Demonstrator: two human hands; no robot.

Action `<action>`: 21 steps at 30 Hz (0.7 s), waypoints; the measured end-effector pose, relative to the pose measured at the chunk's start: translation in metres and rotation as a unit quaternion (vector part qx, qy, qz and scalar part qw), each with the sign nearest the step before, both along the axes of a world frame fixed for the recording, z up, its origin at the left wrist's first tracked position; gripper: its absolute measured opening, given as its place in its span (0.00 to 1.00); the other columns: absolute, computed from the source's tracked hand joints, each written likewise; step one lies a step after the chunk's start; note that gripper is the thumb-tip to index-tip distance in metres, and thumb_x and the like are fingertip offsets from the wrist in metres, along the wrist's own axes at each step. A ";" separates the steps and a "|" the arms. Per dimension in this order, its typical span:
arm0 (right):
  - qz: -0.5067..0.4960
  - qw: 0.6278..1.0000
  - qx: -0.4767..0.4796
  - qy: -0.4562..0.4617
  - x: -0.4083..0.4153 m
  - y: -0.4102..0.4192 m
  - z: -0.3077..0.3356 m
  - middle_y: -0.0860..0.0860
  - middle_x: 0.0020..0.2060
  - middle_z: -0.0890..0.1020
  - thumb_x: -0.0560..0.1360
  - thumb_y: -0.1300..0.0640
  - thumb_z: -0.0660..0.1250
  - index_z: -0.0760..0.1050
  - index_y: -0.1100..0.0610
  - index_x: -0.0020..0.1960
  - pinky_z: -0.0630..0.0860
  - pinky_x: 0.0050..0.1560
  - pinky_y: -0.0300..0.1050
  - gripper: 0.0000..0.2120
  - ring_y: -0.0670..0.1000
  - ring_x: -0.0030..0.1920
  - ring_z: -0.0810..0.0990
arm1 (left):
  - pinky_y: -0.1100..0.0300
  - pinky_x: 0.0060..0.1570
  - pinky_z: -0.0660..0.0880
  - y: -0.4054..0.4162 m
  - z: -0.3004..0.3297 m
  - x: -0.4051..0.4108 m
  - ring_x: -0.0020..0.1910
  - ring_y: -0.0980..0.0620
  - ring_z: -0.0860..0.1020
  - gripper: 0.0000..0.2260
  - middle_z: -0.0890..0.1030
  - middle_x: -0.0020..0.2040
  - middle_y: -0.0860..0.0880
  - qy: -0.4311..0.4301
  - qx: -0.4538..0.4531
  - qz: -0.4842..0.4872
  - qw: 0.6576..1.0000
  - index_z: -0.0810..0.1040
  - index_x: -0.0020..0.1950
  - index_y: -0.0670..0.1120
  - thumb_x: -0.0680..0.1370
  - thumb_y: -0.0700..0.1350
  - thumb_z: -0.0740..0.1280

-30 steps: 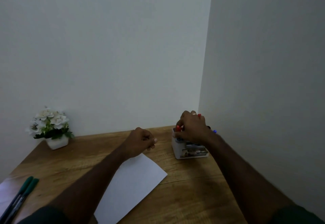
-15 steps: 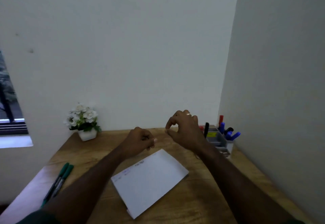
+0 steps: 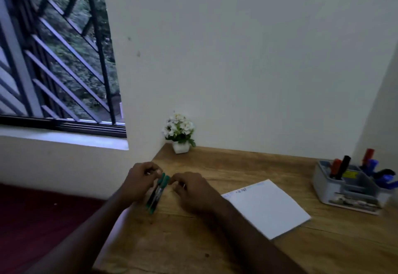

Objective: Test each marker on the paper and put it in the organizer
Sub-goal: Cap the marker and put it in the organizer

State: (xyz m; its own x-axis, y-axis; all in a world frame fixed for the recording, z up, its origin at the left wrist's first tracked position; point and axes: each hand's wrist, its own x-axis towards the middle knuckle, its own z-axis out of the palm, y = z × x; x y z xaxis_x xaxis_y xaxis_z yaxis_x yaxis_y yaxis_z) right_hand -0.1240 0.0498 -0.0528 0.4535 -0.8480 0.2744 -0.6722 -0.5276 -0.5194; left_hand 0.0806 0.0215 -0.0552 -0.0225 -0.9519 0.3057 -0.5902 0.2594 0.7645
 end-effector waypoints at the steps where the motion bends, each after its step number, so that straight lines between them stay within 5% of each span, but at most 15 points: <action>1: 0.008 1.000 0.012 0.009 0.010 0.000 -0.002 0.52 0.55 0.79 0.82 0.51 0.58 0.77 0.47 0.63 0.70 0.52 0.46 0.13 0.52 0.55 0.75 | 0.58 0.40 0.75 0.003 -0.006 0.007 0.38 0.55 0.80 0.07 0.84 0.41 0.52 0.012 0.007 0.014 1.000 0.84 0.44 0.50 0.77 0.39 0.69; 5: 0.004 0.999 0.042 0.018 0.037 -0.001 -0.010 0.51 0.51 0.75 0.81 0.45 0.58 0.78 0.46 0.61 0.71 0.53 0.48 0.14 0.50 0.52 0.73 | 0.64 0.43 0.72 0.009 -0.021 0.015 0.46 0.54 0.79 0.08 0.83 0.45 0.52 0.041 -0.007 0.068 0.997 0.83 0.47 0.48 0.76 0.36 0.68; 11: -0.117 0.992 0.023 0.039 0.047 -0.005 -0.008 0.52 0.51 0.76 0.74 0.48 0.69 0.75 0.52 0.48 0.75 0.48 0.48 0.08 0.52 0.51 0.74 | 0.71 0.36 0.68 0.011 -0.022 0.000 0.41 0.59 0.78 0.07 0.81 0.43 0.54 0.008 -0.026 0.042 0.999 0.81 0.50 0.50 0.76 0.38 0.69; 17: -0.202 0.975 0.069 0.056 0.047 -0.020 0.001 0.57 0.59 0.74 0.74 0.58 0.70 0.71 0.59 0.61 0.76 0.50 0.47 0.18 0.58 0.59 0.76 | 0.66 0.37 0.69 0.010 -0.021 0.000 0.41 0.57 0.77 0.07 0.81 0.43 0.53 0.018 -0.034 0.041 0.998 0.81 0.51 0.50 0.76 0.39 0.70; 21: -0.182 0.983 0.032 0.005 0.031 -0.027 0.012 0.55 0.52 0.77 0.76 0.58 0.63 0.75 0.57 0.55 0.76 0.46 0.48 0.09 0.55 0.51 0.78 | 0.64 0.42 0.73 0.006 -0.019 -0.002 0.45 0.59 0.78 0.07 0.81 0.45 0.55 0.038 -0.050 0.038 0.997 0.82 0.50 0.49 0.76 0.39 0.69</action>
State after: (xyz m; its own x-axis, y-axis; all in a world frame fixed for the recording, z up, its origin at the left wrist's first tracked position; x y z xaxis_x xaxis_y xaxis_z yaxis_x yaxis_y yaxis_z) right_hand -0.0928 0.0230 -0.0410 0.1198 -0.9700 0.2115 -0.8158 -0.2176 -0.5358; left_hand 0.0782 0.0272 -0.0741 0.0747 -0.9148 0.3968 -0.5530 0.2932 0.7799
